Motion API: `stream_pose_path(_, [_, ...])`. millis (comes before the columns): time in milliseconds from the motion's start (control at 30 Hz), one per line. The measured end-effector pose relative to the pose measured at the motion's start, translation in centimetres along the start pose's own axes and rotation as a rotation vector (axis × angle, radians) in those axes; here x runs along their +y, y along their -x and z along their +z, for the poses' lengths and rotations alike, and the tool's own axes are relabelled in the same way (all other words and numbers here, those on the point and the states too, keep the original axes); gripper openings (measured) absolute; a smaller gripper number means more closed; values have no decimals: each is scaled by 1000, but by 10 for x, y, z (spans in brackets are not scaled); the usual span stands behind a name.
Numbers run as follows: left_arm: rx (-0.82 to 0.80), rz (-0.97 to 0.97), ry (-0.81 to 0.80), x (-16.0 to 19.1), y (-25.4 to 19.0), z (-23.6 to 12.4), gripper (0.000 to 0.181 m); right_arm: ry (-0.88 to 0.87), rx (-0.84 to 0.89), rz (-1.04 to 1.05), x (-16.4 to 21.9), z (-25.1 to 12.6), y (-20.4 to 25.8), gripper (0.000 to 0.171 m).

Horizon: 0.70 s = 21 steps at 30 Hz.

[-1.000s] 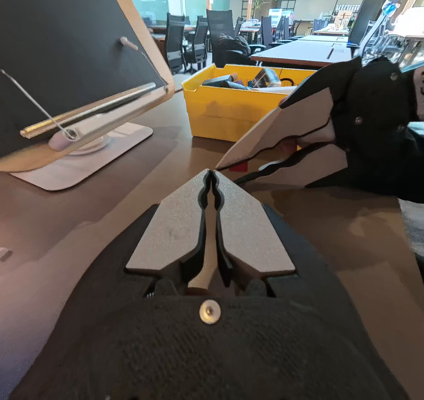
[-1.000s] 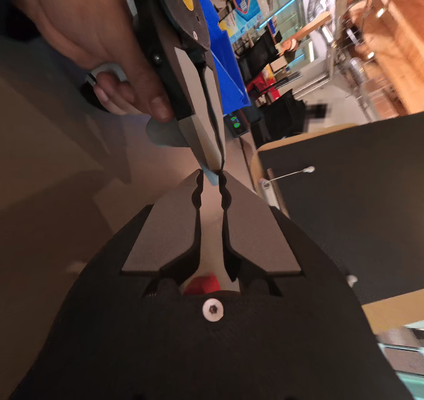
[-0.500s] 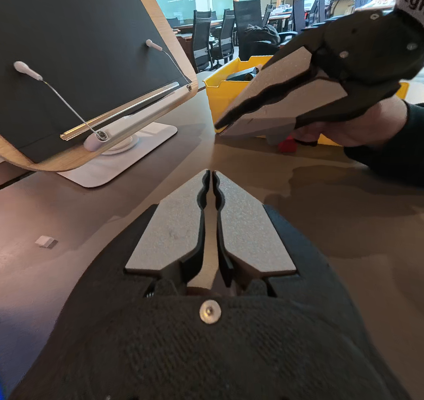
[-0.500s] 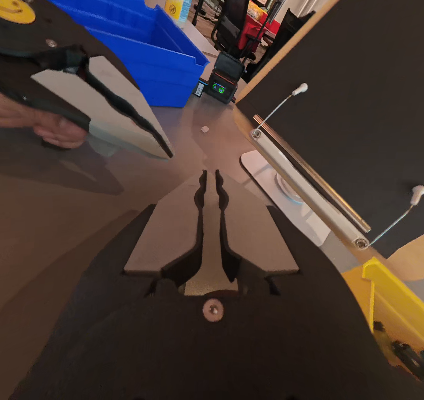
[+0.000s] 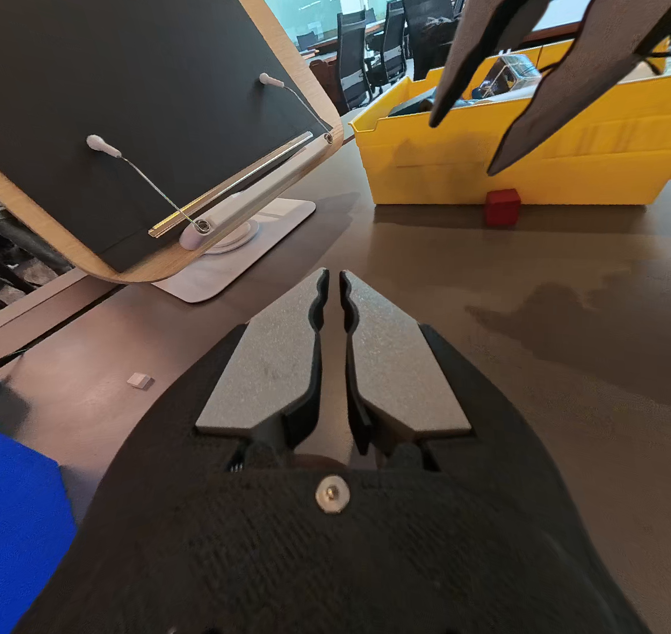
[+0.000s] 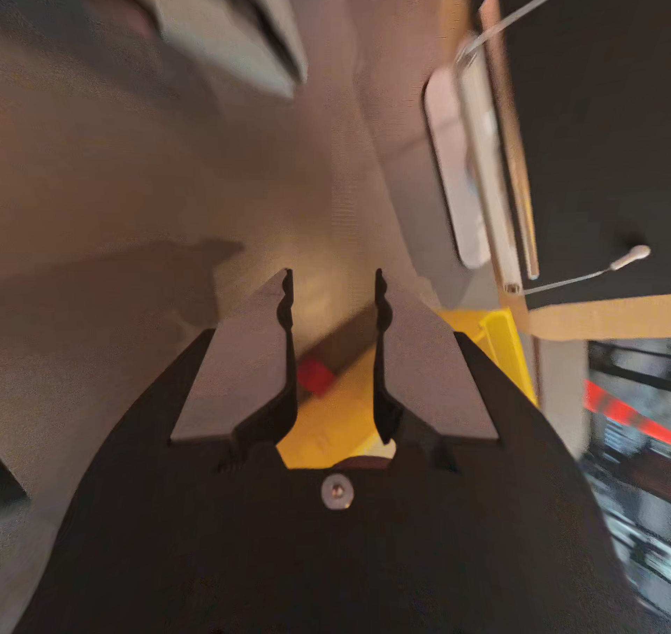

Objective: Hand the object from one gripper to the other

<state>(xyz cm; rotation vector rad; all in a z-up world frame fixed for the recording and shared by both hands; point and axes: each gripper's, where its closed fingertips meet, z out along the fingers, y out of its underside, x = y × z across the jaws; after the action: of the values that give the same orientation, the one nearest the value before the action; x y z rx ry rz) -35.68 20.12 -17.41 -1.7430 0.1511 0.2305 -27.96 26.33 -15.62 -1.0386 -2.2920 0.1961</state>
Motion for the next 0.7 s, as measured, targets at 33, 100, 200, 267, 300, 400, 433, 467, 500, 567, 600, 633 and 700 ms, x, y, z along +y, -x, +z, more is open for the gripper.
stream_pose_path(33, [-5,8,1,0,0,0,3,128,-11,-94,20,5,-1,40])
stream_pose_path(100, [-6,13,-1,0,0,0,3,332,-57,-289,56,13,2,40])
stream_pose_path(200, [-5,11,1,0,0,0,3,524,-140,-478,95,22,13,41])
stream_pose_path(267, [-3,13,3,0,0,0,3,605,-158,-551,110,29,15,42])
stream_pose_path(300, [-1,14,4,0,-1,0,3,633,-173,-578,114,33,18,43])
stream_pose_path(400, [4,19,6,1,-2,0,3,749,-217,-646,131,46,22,42])
stream_pose_path(433, [5,18,5,1,-2,0,3,818,-221,-668,139,48,19,42])
stream_pose_path(467, [5,15,3,0,-2,0,3,886,-220,-686,148,49,16,42])
stream_pose_path(500, [5,10,2,0,-1,0,3,946,-228,-698,156,49,14,41])
stream_pose_path(567, [5,-3,1,0,0,-1,3,1024,-266,-692,164,49,16,25])
stream_pose_path(600, [5,-8,1,0,1,-1,3,1029,-255,-685,162,49,14,25])
stream_pose_path(633, [5,-12,-1,0,1,-1,3,1004,-252,-676,158,51,14,25])
stream_pose_path(700, [5,-13,0,1,2,-1,3,890,-271,-637,141,49,19,24])
